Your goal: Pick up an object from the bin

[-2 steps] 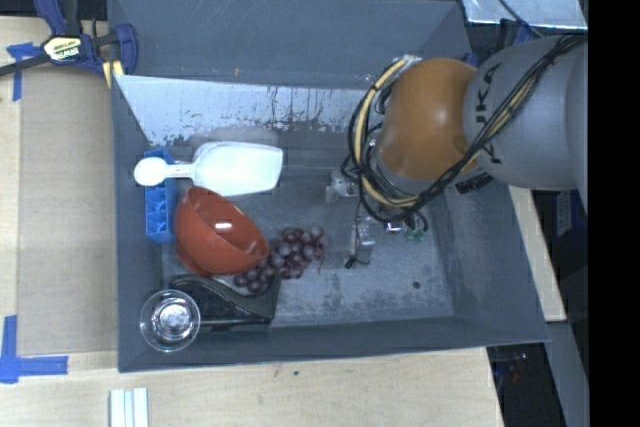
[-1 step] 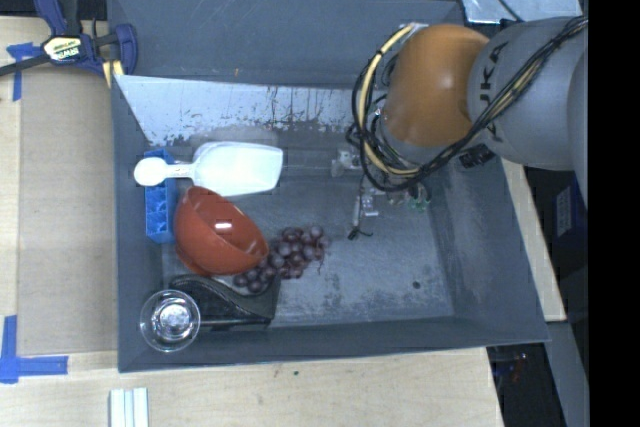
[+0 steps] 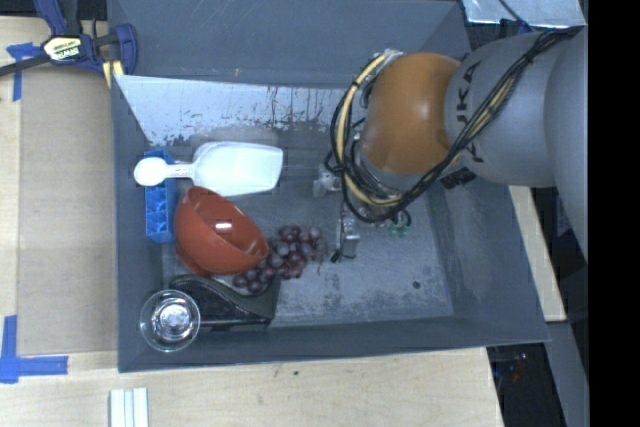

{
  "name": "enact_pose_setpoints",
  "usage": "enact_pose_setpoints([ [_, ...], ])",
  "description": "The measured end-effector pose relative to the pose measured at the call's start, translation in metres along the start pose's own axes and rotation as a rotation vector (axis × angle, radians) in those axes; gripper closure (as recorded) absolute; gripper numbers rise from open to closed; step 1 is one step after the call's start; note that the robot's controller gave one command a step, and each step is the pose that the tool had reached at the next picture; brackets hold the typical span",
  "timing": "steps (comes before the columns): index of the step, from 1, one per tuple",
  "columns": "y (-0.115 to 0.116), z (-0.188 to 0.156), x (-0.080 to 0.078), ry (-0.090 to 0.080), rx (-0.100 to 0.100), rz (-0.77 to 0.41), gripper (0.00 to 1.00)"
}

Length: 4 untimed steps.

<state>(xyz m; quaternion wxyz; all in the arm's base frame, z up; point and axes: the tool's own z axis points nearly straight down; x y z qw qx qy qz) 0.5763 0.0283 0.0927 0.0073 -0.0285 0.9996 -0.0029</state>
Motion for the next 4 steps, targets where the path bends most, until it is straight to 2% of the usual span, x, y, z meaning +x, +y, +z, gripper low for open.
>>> enact_pose_setpoints([
  [1,0.005,0.018,0.004,-0.004,0.000,-0.210,0.00],
  [2,0.087,0.021,0.023,0.005,-0.001,-0.057,0.00],
  [3,0.086,0.021,0.022,0.005,-0.003,-0.059,0.00],
  [4,0.061,0.022,0.054,0.002,-0.002,0.006,1.00],
])
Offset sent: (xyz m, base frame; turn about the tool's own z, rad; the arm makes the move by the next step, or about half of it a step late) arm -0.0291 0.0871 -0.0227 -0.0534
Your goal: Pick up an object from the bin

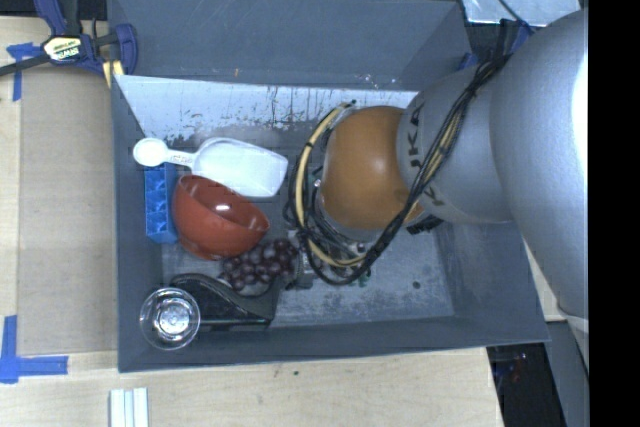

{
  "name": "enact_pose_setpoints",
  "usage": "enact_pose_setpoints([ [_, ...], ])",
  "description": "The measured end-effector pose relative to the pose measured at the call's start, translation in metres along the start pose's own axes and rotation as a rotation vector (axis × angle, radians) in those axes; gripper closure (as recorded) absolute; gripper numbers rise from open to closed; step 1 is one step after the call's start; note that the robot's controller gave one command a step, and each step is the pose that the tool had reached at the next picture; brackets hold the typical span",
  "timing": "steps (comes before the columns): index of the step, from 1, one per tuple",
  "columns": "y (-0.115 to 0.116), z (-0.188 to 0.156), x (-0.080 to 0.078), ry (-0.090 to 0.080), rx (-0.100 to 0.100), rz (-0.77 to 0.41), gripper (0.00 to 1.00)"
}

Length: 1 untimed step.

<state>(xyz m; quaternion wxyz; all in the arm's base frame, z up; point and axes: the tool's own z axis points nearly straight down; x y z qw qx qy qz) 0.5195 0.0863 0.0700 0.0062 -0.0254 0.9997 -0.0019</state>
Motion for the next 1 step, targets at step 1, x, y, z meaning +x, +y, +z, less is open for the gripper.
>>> enact_pose_setpoints([
  [1,0.0000,0.0000,0.0000,0.000,0.000,0.000,1.00],
])
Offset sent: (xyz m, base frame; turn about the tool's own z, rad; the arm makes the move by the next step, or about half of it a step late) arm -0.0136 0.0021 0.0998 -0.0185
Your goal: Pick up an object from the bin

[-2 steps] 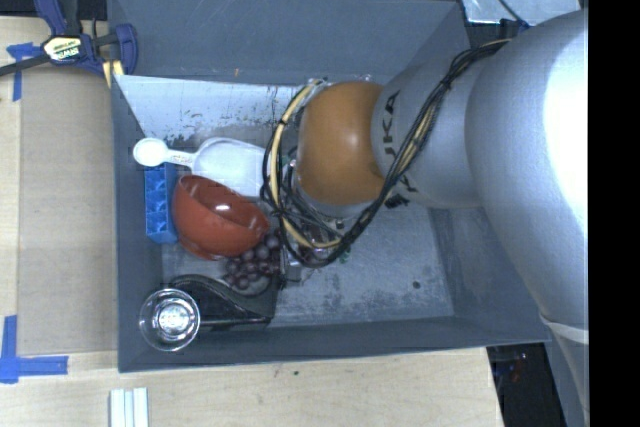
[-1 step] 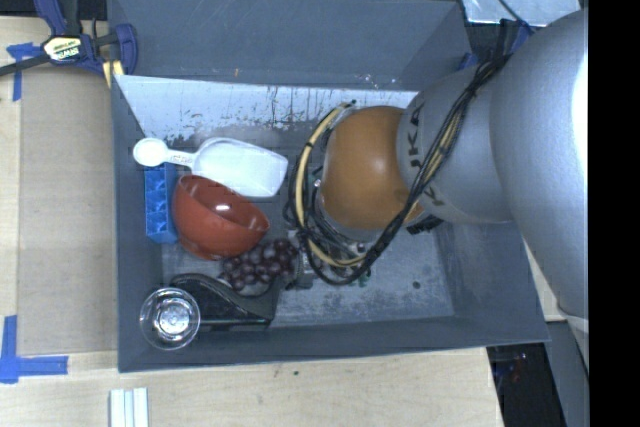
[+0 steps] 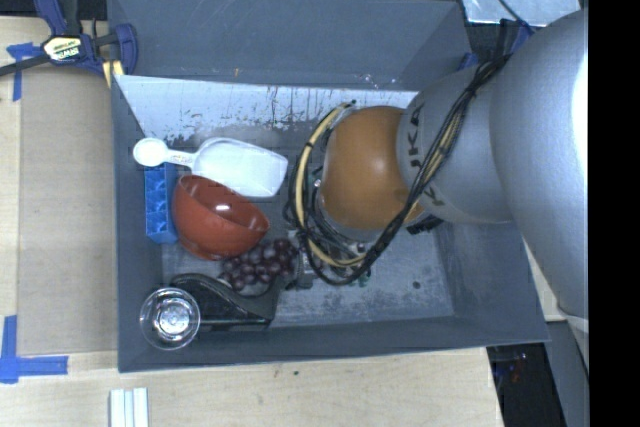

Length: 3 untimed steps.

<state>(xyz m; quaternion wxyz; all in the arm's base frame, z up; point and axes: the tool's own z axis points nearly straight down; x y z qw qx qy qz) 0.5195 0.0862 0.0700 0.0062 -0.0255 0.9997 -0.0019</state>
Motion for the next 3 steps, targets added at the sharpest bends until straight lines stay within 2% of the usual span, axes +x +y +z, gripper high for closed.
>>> enact_pose_setpoints([
  [1,0.002,-0.104,0.010,-0.008,-0.001,-0.017,1.00],
  [2,0.020,-0.024,-0.002,0.007,0.001,0.004,1.00],
  [3,0.009,-0.167,0.010,-0.009,0.000,-0.017,1.00],
])
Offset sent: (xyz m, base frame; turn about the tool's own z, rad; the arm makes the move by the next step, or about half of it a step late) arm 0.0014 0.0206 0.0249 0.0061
